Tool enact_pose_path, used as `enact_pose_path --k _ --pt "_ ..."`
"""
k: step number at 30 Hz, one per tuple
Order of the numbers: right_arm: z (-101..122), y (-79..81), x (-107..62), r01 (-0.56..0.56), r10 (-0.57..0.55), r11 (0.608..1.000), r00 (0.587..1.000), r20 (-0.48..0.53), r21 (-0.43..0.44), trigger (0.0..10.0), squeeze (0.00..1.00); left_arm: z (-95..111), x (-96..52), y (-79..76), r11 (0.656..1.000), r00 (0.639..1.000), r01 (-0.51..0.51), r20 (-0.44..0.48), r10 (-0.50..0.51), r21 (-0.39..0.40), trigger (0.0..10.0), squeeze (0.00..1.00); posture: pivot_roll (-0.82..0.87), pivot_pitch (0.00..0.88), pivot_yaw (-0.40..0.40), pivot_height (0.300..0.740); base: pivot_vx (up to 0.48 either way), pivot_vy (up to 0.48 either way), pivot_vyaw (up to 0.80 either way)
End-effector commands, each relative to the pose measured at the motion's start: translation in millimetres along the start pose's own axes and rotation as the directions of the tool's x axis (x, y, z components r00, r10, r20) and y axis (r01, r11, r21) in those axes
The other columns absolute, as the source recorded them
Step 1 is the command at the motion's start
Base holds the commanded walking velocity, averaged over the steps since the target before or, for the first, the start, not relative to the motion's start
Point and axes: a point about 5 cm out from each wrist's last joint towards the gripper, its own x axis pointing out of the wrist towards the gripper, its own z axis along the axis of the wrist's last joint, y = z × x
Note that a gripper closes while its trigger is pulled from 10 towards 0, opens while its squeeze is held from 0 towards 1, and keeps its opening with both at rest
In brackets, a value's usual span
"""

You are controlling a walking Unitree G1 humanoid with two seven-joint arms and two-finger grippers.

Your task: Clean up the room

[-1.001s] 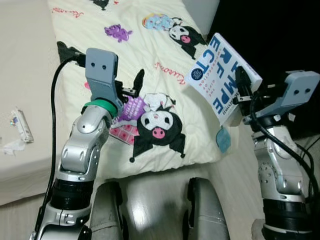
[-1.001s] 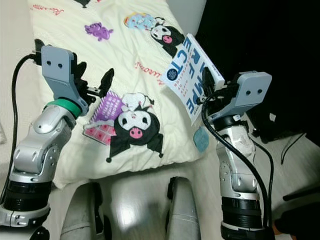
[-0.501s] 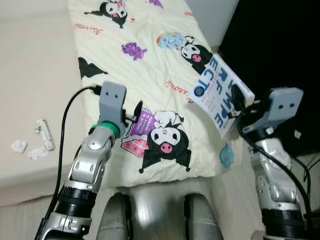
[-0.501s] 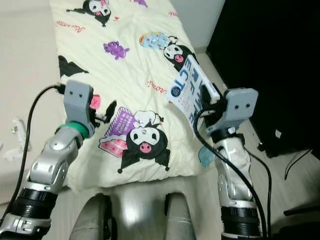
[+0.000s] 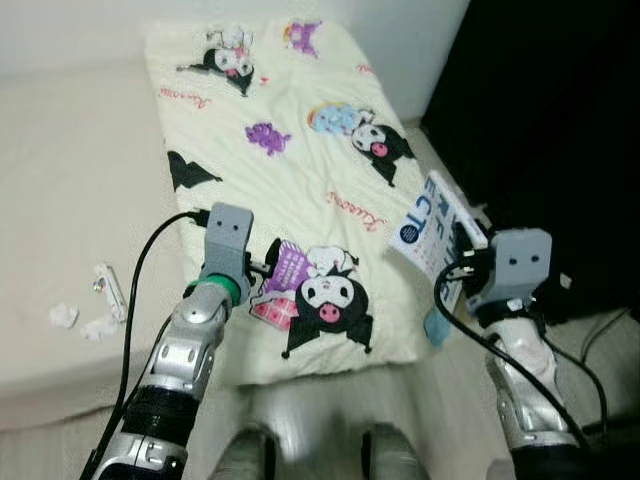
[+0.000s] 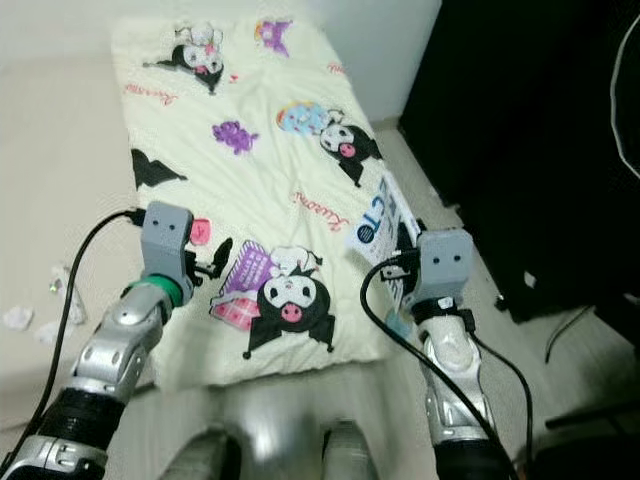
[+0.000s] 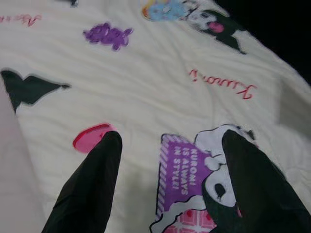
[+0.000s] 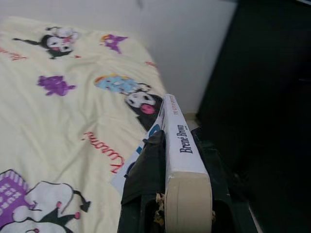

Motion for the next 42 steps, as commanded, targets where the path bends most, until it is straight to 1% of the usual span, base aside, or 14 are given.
enact_pose_path --k 1,3,4,6,8,9,10,14,18,23,26,31,35,42 --pt "-15 1.4 -11.1 0.02 -0.02 1.0 0.999 -0.041 -0.008 10.0 0.0 -17 -4.7 -4.3 1.0 0.999 0.022 -0.04 -0.021 0.02 10.0 0.0 -0.01 0.063 -0.001 0.737 0.0 0.0 0.0" --pt "-18 2.6 -13.1 0.019 -0.019 1.0 0.998 -0.052 -0.009 10.0 0.0 -18 -5.2 -4.7 0.999 0.999 0.025 -0.043 -0.024 0.02 10.0 0.0 -0.01 0.063 -0.001 0.74 0.0 0.0 0.0" --pt "-33 7.3 -21.7 0.016 -0.016 1.0 0.994 -0.109 0.0 10.0 0.0 -24 -7.5 -6.1 0.999 0.997 0.042 -0.067 -0.042 -0.006 10.0 0.0 -0.01 0.057 -0.002 0.74 0.0 0.0 0.0" --pt "-44 10.6 -27.8 0.011 -0.011 1.0 0.988 -0.151 0.004 10.0 0.0 -30 -9.0 -6.6 0.998 0.994 0.048 -0.093 -0.05 -0.032 10.0 0.0 -0.01 0.05 -0.001 0.74 0.0 0.0 0.0" --pt "-44 10.6 -27.8 0.011 -0.011 1.0 0.988 -0.151 0.004 10.0 0.0 -30 -9.0 -6.6 0.998 0.994 0.048 -0.093 -0.05 -0.032 10.0 0.0 -0.01 0.05 -0.001 0.74 0.0 0.0 0.0" --pt "-52 12.4 -31.9 0.001 -0.002 1.0 0.983 -0.182 -0.003 10.0 0.0 -35 -10.4 -5.3 0.999 0.993 0.044 -0.108 -0.047 -0.027 10.0 0.0 -0.01 0.041 0.002 0.74 0.0 0.0 0.0" --pt "-67 14.5 -40.5 -0.004 0.002 1.0 0.969 -0.246 -0.008 10.0 0.0 -48 -13.9 -0.4 0.999 0.992 0.032 -0.127 -0.027 0.041 10.0 0.0 -0.01 0.032 0.004 0.74 0.0 0.0 0.0" --pt "-78 18.3 -47.2 -0.013 0.013 1.0 0.956 -0.294 0.001 10.0 0.0 -67 -20.7 9.2 0.997 0.986 -0.001 -0.168 0.013 0.074 10.0 0.0 -0.01 0.015 0.016 0.74 0.0 0.0 0.0" --pt "-79 23.8 -47.6 -0.033 0.031 0.999 0.954 -0.299 -0.004 10.0 0.0 -78 -27.3 19.2 0.996 0.981 -0.067 -0.179 0.077 0.062 10.0 0.0 -0.02 0.013 0.018 0.74 0.0 0.0 0.0" --pt "-65 29.5 -32.5 -0.018 0.016 1.0 0.979 -0.204 -0.008 10.0 0.0 -77 -26.9 33.4 0.969 0.96 -0.243 -0.127 0.248 0.049 10.0 0.0 -0.03 0.006 0.021 0.74 0.0 0.0 0.0" --pt "-62 29.8 -29.8 -0.013 0.012 1.0 0.982 -0.187 -0.009 10.0 0.0 -74 -25.0 32.4 0.969 0.962 -0.243 -0.117 0.247 0.045 10.0 0.0 -0.03 0.005 0.019 0.74 0.0 0.0 0.0" --pt "-55 27.1 -21.5 0.015 -0.015 1.0 0.991 -0.133 0.0 10.0 0.0 -63 -17.3 22.2 0.985 0.982 -0.171 -0.07 0.173 0.035 10.0 0.0 -0.03 0.009 0.022 0.74 0.0 0.0 0.0" --pt "-54 25.1 -19.5 0.042 -0.04 0.999 0.991 -0.125 0.018 10.0 0.0 -58 -14.8 12.7 0.99 0.994 -0.103 -0.024 0.106 0.094 10.0 0.0 -0.03 0.016 0.031 0.74 0.0 0.0 0.0" --pt "-57 30.7 -24.3 0.014 -0.013 1.0 0.992 -0.129 0.004 10.0 0.0 -62 -15.1 7.8 0.995 0.997 -0.052 -0.044 0.056 0.09 10.0 0.0 -0.03 0.021 0.032 0.74 0.0 0.0 0.0"
